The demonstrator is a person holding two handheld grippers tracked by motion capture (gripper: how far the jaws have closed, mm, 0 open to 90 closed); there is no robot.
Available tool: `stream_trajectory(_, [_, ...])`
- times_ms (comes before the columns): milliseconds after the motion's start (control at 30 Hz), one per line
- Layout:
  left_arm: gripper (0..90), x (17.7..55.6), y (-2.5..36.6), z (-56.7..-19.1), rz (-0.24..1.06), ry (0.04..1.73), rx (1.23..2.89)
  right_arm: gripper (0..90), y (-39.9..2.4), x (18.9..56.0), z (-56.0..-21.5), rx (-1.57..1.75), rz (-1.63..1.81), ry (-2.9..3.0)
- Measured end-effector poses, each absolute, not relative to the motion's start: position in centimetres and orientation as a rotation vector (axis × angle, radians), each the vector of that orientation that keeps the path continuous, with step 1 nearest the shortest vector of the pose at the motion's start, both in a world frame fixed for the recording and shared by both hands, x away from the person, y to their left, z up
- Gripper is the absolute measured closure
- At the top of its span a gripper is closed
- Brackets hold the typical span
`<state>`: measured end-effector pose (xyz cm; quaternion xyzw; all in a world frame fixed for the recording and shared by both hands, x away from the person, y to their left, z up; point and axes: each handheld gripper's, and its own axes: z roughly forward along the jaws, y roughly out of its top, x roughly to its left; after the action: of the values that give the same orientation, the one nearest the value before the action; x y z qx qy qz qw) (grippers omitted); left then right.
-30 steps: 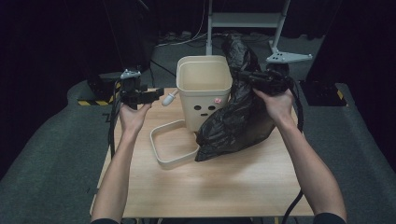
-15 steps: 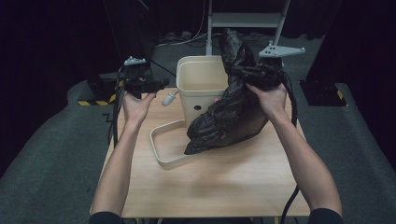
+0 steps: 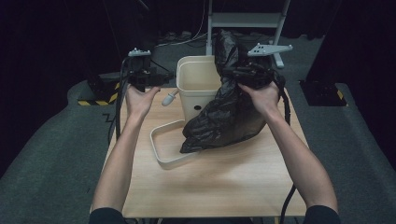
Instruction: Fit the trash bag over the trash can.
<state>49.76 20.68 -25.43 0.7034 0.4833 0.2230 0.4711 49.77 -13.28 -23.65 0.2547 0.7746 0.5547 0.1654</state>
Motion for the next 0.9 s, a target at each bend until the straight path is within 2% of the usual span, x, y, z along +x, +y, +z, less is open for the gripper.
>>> stream_trajectory(400, [21.5, 50.3, 18.6, -24.1, 0.522, 1.119, 1.763, 89.6, -11.3, 49.7, -25.1, 0.677, 1.483, 2.309])
stream_trajectory(700, [21.0, 50.9, 16.6, -24.3, 0.516, 1.095, 1.802, 89.6, -11.0, 49.9, -26.8, 0.682, 1.442, 2.335])
stream_trajectory(900, [20.8, 51.2, 15.8, -24.2, 0.498, 1.083, 1.810, 89.5, -10.9, 49.9, -26.6, 0.668, 1.438, 2.334])
